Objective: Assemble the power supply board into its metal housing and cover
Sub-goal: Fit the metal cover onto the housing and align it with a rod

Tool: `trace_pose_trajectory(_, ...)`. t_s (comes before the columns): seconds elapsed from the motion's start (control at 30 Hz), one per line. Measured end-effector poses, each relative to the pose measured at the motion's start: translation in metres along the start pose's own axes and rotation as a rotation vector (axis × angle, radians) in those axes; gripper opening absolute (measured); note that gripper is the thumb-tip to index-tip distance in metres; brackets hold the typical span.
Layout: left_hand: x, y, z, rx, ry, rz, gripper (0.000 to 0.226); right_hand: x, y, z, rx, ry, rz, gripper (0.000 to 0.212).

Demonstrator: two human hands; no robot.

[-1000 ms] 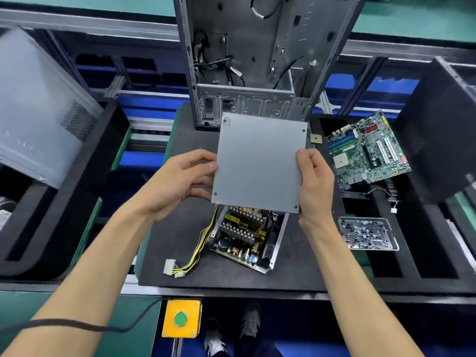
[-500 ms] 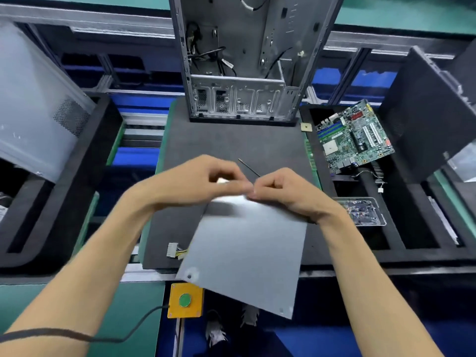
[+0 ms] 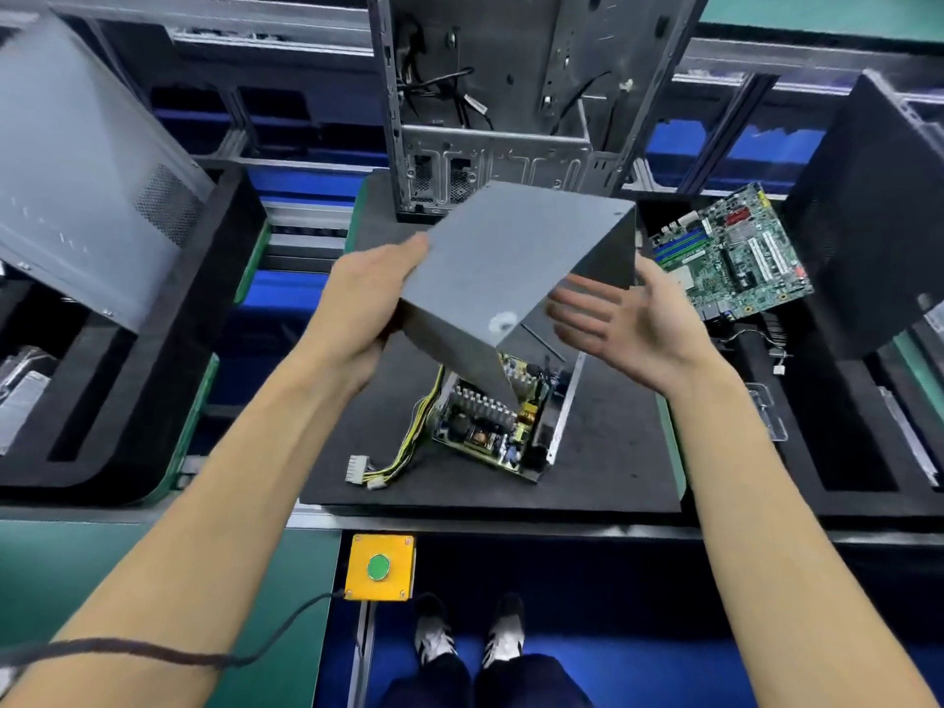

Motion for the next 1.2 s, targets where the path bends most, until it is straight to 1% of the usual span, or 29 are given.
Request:
trace_pose_trajectory(0.07, -0.002, -0.007, 0.007, 0.068, 0.016, 0.039, 0.038, 0.006, 0.001, 0.0, -0.034, -0.048, 0.008, 0.045)
trace_pose_trajectory(0.13, -0.007, -0.021, 0.012, 0.155, 0.04, 0.076, 0.05, 0.013, 0.002, -0.005, -0.086, -0.066, 0.003, 0.042)
trace_pose_trajectory(0.2, -0.012, -0.039, 0.014, 0.179, 0.062, 0.078, 0.047, 0.019, 0.001, -0.009, -0.169, -0.086, 0.01, 0.039)
trace_pose_trajectory(0.3, -0.013, -0.059, 0.013, 0.249, 0.071, 0.096, 0.05, 0.03, 0.002, -0.011, -0.286, -0.126, 0.061, 0.022)
trace_pose_trajectory(0.37, -0.011, -0.07, 0.01, 0.312, 0.094, 0.104, 0.051, 0.041, 0.008, -0.013, -0.321, -0.162, 0.096, 0.018)
trace_pose_trajectory(0.5, -0.014, -0.089, 0.01, 0.408, 0.086, 0.132, 0.052, 0.05, 0.015, -0.014, -0.376, -0.306, 0.101, 0.022)
trace_pose_trajectory(0.6, -0.016, -0.096, 0.008, 0.446, 0.085, 0.174, 0.049, 0.056, 0.017, -0.018, -0.472, -0.398, 0.079, 0.038)
trace_pose_trajectory(0.67, -0.016, -0.097, 0.008, 0.467, 0.09, 0.18, 0.048, 0.062, 0.019, -0.018, -0.501, -0.408, 0.081, 0.038)
trace_pose_trajectory(0.8, -0.016, -0.102, 0.005, 0.515, 0.097, 0.179, 0.049, 0.071, 0.03, -0.019, -0.534, -0.417, 0.087, 0.03)
trace_pose_trajectory(0.9, -0.014, -0.11, 0.001, 0.535, 0.098, 0.141, 0.048, 0.074, 0.036, -0.018, -0.591, -0.437, 0.093, 0.035)
trace_pose_trajectory(1.0, -0.014, -0.115, -0.003, 0.553, 0.109, 0.106, 0.051, 0.076, 0.035, -0.015, -0.622, -0.424, 0.105, 0.028)
trace_pose_trajectory(1.1, -0.014, -0.108, -0.004, 0.56, 0.12, 0.14, 0.051, 0.077, 0.033, -0.011, -0.658, -0.439, 0.081, 0.025)
trace_pose_trajectory(1.13, -0.013, -0.105, -0.003, 0.559, 0.123, 0.151, 0.05, 0.078, 0.034, -0.01, -0.658, -0.446, 0.077, 0.031)
trace_pose_trajectory(1.2, -0.012, -0.101, -0.004, 0.572, 0.122, 0.154, 0.048, 0.078, 0.036, -0.008, -0.646, -0.452, 0.084, 0.054)
Point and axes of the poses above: each hand's wrist, its own x-axis towards the middle knuckle, its own z-axis out of the palm, y = z × x, the point moved 4 cm from there along x, towards the middle knuckle, and after that the axes turned 7 degrees about y, right-handed, at the moved point
